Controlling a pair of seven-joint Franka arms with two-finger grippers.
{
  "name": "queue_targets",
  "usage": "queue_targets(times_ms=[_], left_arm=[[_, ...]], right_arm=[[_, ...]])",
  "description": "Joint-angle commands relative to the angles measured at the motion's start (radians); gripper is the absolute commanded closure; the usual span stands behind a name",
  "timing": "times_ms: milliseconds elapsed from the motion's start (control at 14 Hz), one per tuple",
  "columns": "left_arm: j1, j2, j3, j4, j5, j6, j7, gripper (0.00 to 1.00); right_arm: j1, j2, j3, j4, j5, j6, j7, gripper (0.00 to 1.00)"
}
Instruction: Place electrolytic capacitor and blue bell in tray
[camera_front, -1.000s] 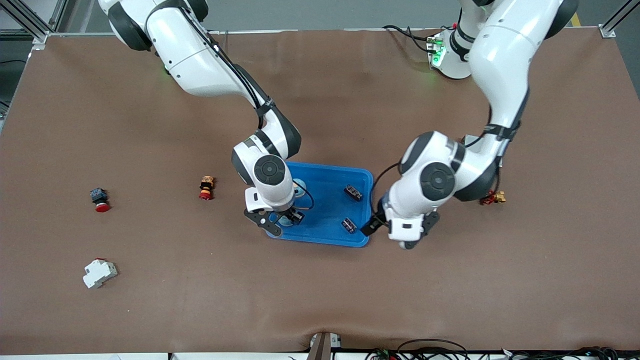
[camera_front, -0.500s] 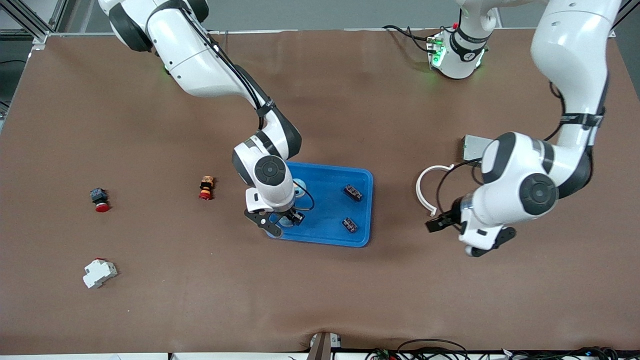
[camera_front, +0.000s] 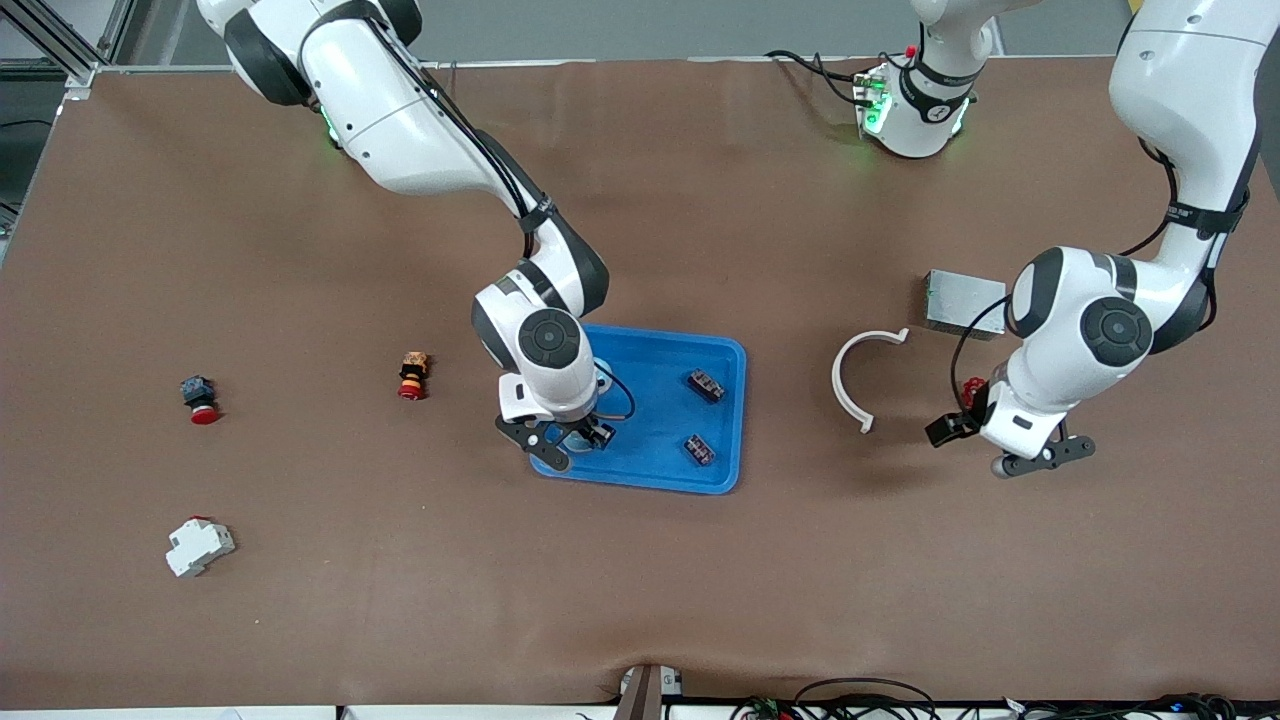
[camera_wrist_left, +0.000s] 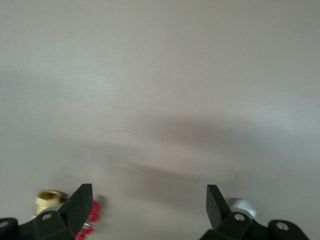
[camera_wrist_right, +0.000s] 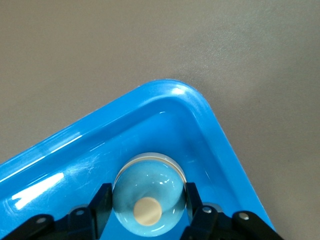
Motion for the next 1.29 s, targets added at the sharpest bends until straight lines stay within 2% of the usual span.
queue_targets(times_ms=[0, 357, 500, 786, 929, 1214], left_arm=[[0.042, -0.055, -0.013, -0.023, 0.02, -0.01, 0.058, 0.0], [0.048, 0.003, -0.007, 0.218, 0.022, -0.258, 0.114, 0.0], [0.05, 0.006, -0.004, 0.263, 0.022, -0.307, 0.153, 0.0], [0.105, -0.028, -0.015, 0.269, 0.01, -0.373, 0.28, 0.0], [0.149, -0.121, -0.01, 0.257, -0.066, -0.421, 0.43, 0.0], [0.183, -0.29, -0.002, 0.179, -0.136, -0.424, 0.482, 0.0]], right_arm=[[0.009, 0.018, -0.006, 0.033, -0.03, -0.013, 0.022, 0.0], [0.008, 0.013, -0.004, 0.033, -0.033, -0.02, 0.016, 0.0], [-0.007, -0.005, -0.003, 0.034, -0.031, -0.038, -0.006, 0.0], [-0.073, -0.078, -0.001, 0.092, -0.025, -0.25, -0.252, 0.0], [-0.121, -0.135, -0.004, 0.086, -0.027, -0.328, -0.497, 0.0], [-0.237, -0.247, -0.001, 0.083, -0.016, -0.477, -0.731, 0.0]])
